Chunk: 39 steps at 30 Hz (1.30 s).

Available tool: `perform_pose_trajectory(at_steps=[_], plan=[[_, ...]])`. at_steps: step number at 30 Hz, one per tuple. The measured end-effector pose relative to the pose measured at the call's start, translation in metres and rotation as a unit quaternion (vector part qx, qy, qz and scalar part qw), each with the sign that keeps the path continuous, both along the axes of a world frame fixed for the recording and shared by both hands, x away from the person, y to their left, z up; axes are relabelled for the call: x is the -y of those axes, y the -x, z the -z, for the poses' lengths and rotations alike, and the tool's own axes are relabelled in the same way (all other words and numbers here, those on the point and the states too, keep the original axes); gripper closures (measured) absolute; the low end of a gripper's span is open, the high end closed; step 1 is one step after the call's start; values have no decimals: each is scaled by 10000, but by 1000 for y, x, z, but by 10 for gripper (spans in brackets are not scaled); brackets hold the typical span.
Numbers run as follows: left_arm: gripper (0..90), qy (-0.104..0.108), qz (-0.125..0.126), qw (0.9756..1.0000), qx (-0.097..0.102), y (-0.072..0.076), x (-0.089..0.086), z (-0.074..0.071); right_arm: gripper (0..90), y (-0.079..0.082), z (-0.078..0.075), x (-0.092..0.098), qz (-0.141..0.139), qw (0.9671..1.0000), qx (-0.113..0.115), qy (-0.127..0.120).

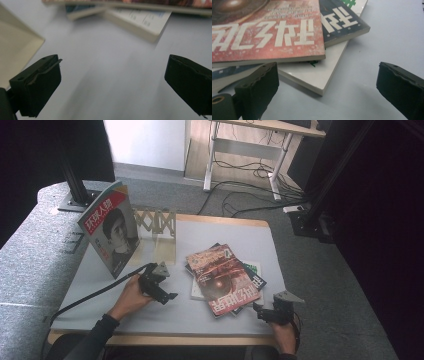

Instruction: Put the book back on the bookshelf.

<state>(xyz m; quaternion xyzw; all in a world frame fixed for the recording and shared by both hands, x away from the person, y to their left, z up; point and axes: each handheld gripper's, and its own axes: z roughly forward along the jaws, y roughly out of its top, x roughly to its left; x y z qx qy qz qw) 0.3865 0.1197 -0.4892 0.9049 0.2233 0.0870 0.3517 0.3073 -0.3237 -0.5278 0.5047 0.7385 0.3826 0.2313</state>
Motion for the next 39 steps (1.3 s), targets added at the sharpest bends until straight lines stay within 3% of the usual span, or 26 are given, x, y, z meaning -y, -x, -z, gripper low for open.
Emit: perform_pose_trajectory(at_steps=[3,6,10,19,26,30,36,39], plan=[[28,184,128,9997,-52,-8,10,-6,31,0,-2,-2,13,10000,53,-17],[24,118,215,9997,-62,-18,22,-10,22,0,-3,-3,45,9999,85,-40],[16,200,281,9994,-101,-30,34,-16,13,-1,-5,-4,60,9999,146,7],[1,451,197,9988,-59,-59,58,-23,0,-3,-4,-6,133,9998,153,2],[0,468,110,9988,-136,-78,74,-14,0,-3,-5,-8,119,9997,214,44],[0,355,43,9992,-153,-87,80,-7,0,-3,-5,-9,111,9996,245,40],[0,452,-132,9987,-214,-101,81,1,0,-3,-4,-10,102,9996,235,70],[0,400,-163,9989,-164,-105,83,5,0,-4,-3,-10,115,9996,240,53]])
